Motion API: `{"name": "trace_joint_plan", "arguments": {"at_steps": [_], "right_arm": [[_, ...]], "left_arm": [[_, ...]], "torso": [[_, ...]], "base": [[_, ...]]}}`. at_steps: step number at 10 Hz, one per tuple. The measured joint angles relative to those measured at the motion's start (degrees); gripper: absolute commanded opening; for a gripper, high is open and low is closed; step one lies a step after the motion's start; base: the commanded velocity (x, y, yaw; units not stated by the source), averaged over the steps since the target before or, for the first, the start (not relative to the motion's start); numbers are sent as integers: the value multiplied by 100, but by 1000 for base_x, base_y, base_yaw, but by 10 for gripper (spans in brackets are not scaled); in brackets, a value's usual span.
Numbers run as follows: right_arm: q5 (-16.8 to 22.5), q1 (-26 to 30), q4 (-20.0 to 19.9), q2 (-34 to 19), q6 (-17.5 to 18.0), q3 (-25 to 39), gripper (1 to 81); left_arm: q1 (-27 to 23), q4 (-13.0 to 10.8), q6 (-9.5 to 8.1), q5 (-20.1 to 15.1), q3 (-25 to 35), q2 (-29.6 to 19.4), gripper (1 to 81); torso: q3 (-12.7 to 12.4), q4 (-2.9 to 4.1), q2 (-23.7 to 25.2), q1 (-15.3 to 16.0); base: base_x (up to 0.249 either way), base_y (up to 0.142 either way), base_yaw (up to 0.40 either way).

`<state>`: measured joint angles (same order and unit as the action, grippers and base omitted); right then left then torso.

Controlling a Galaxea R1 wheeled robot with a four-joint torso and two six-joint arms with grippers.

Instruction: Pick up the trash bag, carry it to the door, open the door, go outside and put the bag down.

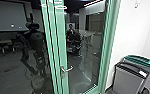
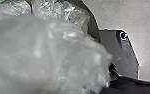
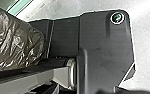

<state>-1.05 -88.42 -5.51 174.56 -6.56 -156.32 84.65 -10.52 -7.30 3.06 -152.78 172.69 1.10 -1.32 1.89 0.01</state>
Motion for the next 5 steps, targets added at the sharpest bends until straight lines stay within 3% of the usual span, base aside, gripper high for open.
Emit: {"name": "trace_joint_plan", "arguments": {"at_steps": [5], "right_arm": [[0, -2, 0, 0, 0, 0, 811]], "left_arm": [[-1, 0, 0, 0, 0, -1, 10]], "torso": [[0, 0, 0, 0]], "base": [[137, -65, 0]]}}
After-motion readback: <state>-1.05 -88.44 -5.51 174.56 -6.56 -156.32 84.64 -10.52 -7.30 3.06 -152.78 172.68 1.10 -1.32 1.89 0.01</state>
